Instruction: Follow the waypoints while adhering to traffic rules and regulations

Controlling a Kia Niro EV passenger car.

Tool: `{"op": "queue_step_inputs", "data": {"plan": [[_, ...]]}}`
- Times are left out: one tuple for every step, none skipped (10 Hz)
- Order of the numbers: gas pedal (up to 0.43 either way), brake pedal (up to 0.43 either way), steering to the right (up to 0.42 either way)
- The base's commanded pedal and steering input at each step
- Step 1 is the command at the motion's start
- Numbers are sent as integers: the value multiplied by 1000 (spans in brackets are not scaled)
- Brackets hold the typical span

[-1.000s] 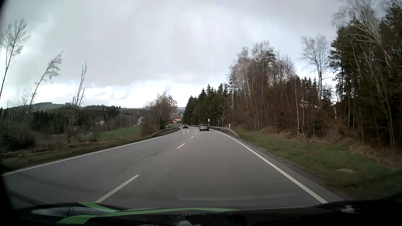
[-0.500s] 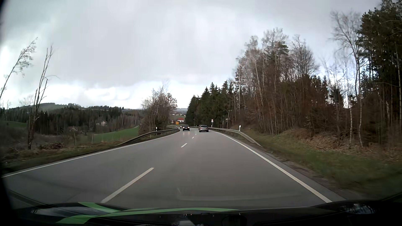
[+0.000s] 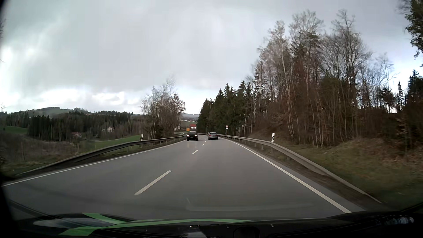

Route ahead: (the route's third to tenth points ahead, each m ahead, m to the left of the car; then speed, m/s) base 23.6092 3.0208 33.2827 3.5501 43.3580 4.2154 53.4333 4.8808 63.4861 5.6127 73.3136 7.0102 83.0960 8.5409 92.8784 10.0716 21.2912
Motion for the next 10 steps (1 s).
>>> {"op": "queue_step_inputs", "data": {"plan": [[67, 0, -8], [67, 0, -8], [67, 0, -9], [67, 0, -9], [67, 0, -9], [67, 0, -9], [67, 0, -9], [67, 0, -9], [67, 0, -9], [67, 0, -10]]}}
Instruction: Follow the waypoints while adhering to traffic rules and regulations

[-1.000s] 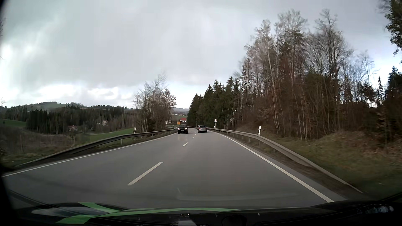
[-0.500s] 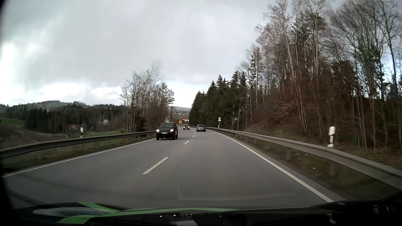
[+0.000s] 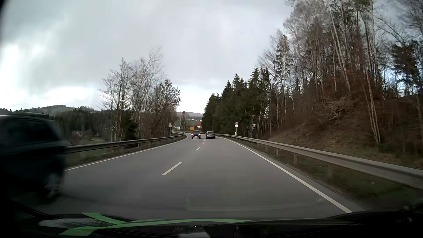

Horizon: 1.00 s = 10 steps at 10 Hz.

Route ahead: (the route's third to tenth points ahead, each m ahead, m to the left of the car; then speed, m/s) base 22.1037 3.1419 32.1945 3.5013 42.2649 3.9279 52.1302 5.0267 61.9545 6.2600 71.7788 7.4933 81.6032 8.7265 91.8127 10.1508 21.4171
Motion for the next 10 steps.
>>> {"op": "queue_step_inputs", "data": {"plan": [[67, 0, -9], [67, 0, -9], [67, 0, -10], [67, 0, -9], [67, 0, -9], [67, 0, -9], [67, 0, -9], [67, 0, -9], [67, 0, -10], [67, 0, -10]]}}
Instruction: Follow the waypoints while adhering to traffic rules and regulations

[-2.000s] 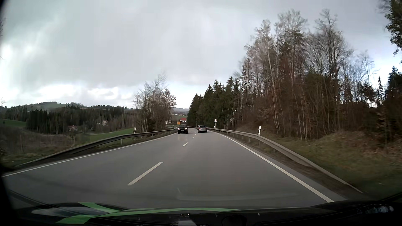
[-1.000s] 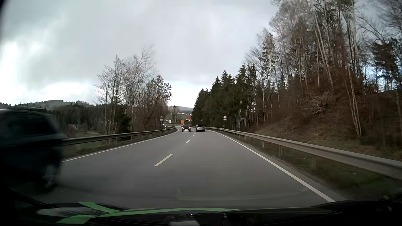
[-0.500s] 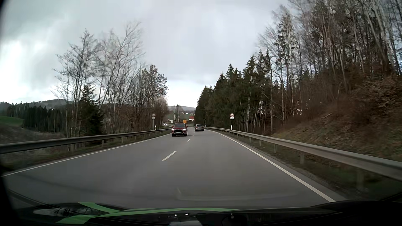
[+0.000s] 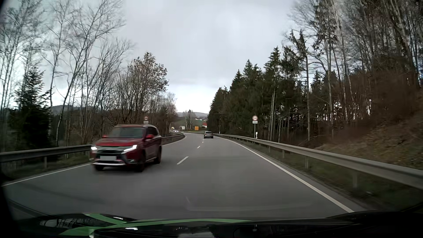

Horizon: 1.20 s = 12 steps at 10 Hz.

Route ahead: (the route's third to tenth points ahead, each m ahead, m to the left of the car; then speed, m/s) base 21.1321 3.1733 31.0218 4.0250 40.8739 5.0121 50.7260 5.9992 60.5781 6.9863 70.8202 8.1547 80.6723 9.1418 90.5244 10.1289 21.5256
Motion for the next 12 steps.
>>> {"op": "queue_step_inputs", "data": {"plan": [[67, 0, -11], [67, 0, -11], [67, 0, -11], [67, 0, -11], [79, 0, -11], [79, 0, -11], [79, 0, -13], [79, 0, -14], [79, 0, -15], [79, 0, -13], [79, 0, -12], [79, 0, -12]]}}
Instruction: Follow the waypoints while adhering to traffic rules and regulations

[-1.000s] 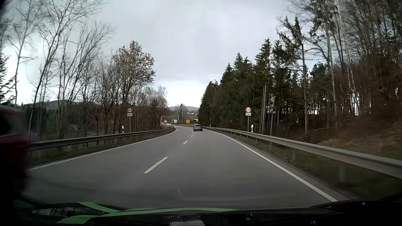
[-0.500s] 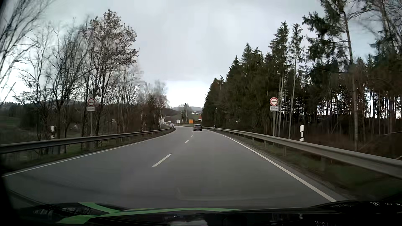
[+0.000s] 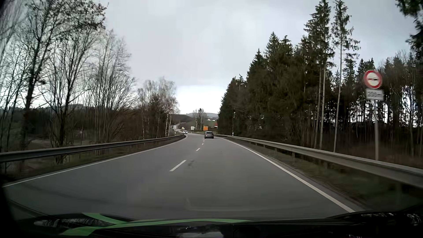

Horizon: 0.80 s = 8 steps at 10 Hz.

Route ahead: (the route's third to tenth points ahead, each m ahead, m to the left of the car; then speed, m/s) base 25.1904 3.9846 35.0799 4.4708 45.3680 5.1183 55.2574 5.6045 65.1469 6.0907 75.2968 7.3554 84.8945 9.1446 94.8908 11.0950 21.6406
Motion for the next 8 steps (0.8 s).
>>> {"op": "queue_step_inputs", "data": {"plan": [[79, 0, -11], [79, 0, -11], [79, 0, -10], [79, 0, -10], [79, 0, -10], [79, 0, -10], [87, 0, -10], [87, 0, -10]]}}
